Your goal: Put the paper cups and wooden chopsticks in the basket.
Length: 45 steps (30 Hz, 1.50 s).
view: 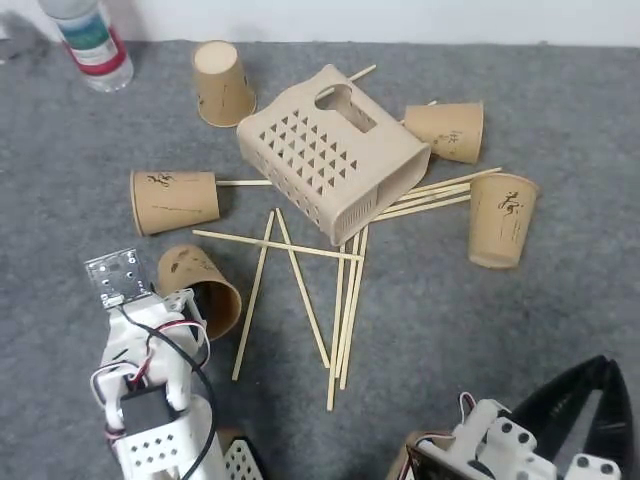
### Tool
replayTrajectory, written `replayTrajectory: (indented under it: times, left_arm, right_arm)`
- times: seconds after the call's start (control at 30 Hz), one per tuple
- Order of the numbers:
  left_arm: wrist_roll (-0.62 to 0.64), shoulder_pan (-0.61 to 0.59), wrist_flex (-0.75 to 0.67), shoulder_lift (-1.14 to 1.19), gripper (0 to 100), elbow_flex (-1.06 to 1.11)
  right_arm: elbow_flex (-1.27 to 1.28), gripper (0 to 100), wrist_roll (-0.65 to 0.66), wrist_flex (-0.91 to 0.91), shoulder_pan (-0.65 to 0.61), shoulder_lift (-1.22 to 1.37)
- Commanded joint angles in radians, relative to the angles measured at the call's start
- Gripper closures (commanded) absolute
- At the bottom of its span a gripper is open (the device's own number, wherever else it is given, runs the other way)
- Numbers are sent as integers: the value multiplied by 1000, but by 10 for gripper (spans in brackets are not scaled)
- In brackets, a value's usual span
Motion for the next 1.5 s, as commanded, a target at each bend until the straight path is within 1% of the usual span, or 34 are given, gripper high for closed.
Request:
replayTrajectory:
  times: [0.0, 0.17, 0.33, 1.47]
  left_arm:
    - [2, -5, 5, -23, 746, -5]
    - [2, -5, 3, -23, 746, -5]
    - [6, -6, 5, -23, 745, -5]
    - [2, -6, 5, -23, 743, -5]
  right_arm:
    - [5, 988, 8, 8, 15, 19]
    - [5, 988, 8, 7, 15, 19]
    - [5, 988, 8, -35, 15, 19]
    - [5, 988, 3, -21, 15, 12]
